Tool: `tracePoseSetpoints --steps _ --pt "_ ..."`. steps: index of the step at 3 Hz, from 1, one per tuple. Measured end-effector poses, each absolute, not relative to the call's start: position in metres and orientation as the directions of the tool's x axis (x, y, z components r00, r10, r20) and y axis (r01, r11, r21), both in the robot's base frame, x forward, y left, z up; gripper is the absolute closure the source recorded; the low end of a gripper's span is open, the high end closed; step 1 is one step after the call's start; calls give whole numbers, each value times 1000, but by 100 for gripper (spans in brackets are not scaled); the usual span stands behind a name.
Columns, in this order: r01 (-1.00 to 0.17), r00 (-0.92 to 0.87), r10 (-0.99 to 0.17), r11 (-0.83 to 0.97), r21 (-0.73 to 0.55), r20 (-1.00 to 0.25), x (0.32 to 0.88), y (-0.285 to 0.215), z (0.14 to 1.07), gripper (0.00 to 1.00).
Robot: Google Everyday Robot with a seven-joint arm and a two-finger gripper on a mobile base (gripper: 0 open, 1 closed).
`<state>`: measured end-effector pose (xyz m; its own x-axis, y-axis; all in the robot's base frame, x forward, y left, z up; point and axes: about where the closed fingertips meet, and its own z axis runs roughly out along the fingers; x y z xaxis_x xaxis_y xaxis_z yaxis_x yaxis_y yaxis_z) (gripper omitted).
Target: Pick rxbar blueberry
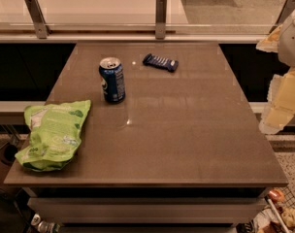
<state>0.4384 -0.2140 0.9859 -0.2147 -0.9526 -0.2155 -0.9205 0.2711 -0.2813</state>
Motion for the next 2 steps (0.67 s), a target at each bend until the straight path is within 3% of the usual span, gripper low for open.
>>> tracePoseSetpoints --steps 2 --pt "-917 -206 -947 275 -288 -248 452 -215 990 0"
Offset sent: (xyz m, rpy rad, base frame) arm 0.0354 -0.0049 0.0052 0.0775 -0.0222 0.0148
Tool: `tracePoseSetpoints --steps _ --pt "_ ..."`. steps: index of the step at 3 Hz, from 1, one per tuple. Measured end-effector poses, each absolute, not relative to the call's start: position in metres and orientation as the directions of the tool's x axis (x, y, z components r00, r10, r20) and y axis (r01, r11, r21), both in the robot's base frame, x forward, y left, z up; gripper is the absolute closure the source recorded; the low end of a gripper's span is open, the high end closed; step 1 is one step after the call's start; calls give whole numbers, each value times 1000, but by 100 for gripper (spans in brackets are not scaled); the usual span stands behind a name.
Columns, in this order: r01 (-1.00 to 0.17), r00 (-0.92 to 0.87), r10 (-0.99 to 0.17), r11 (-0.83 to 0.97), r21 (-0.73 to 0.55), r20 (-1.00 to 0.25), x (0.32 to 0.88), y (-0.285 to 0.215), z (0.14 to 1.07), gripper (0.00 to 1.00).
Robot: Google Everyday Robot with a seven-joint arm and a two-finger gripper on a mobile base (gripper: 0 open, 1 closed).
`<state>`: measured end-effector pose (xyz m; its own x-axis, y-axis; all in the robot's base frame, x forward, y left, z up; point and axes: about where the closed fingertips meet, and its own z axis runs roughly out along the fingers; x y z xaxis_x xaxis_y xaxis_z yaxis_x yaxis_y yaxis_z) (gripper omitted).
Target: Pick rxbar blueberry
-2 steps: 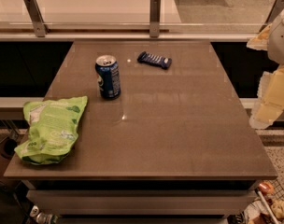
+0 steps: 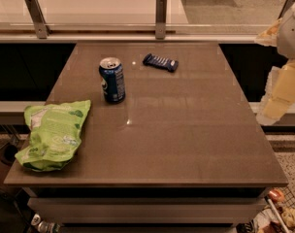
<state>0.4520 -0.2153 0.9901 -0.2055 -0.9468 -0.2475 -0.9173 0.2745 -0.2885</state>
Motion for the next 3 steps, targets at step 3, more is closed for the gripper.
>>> tracePoseSetpoints --steps 3 --pt "-862 -165 -743 428 -272 -648 565 -215 973 0"
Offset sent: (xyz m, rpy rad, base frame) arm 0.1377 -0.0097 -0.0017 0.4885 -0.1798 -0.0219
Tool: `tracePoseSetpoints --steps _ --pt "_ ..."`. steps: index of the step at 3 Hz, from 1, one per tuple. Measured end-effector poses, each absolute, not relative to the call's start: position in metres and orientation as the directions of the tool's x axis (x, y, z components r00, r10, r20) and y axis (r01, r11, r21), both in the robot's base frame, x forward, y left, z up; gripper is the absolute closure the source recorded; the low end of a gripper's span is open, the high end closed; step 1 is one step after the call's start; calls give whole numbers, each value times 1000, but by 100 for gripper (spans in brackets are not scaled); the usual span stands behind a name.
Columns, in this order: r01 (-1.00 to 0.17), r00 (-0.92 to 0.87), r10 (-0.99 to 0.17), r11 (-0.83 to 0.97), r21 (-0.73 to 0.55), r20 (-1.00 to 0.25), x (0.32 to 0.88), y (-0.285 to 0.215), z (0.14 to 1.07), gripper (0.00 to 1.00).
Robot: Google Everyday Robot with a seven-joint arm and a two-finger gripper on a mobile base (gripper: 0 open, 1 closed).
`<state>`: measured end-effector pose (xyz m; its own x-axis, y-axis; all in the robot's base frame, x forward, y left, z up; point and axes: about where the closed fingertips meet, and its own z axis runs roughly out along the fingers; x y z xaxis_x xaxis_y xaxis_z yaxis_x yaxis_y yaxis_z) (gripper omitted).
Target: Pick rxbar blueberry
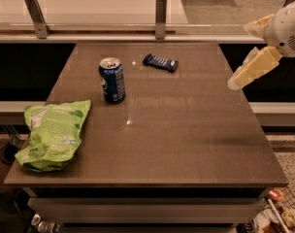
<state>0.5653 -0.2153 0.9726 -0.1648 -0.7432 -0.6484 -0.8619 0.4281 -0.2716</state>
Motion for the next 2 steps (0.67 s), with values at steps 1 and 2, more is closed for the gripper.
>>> tracePoseSetpoints --steps 1,2 --pt "-834 -165 -629 500 -233 -760 586 -208 954 0" --pt "-816 -156 -608 524 -246 -779 594 -206 959 0"
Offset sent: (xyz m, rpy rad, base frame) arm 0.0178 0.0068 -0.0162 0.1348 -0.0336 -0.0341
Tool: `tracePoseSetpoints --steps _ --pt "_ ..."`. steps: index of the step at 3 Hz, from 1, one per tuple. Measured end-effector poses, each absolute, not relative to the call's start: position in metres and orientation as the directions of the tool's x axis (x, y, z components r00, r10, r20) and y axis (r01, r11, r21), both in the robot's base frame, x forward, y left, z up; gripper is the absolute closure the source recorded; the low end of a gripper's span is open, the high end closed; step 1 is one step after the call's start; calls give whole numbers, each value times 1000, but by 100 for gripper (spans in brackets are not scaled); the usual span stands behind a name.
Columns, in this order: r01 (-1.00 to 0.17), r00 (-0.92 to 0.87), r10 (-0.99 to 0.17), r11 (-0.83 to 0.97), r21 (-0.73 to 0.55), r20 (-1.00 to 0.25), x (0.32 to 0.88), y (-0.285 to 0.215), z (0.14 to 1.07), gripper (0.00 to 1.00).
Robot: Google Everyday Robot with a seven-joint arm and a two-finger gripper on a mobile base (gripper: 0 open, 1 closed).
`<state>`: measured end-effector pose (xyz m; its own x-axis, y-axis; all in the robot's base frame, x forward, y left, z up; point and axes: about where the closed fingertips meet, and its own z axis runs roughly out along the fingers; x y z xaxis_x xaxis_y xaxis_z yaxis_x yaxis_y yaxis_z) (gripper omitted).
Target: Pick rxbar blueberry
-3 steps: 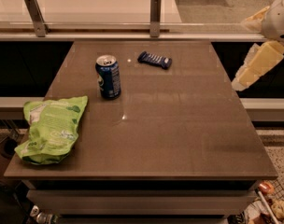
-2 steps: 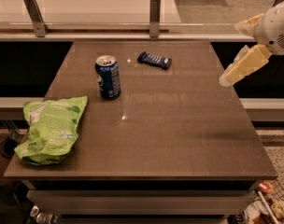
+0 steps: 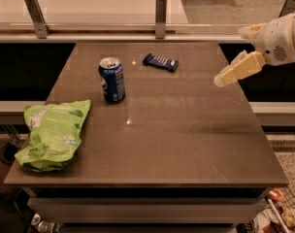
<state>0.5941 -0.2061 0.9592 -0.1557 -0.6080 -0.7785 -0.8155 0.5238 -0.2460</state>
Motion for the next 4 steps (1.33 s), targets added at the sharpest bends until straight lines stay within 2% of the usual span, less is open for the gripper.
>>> tracePoseSetpoints --steps 2,4 --pt "-821 -156 -596 522 -232 -788 599 -203 955 0" --pt "-834 -156 -508 527 -163 -847 642 -172 921 0"
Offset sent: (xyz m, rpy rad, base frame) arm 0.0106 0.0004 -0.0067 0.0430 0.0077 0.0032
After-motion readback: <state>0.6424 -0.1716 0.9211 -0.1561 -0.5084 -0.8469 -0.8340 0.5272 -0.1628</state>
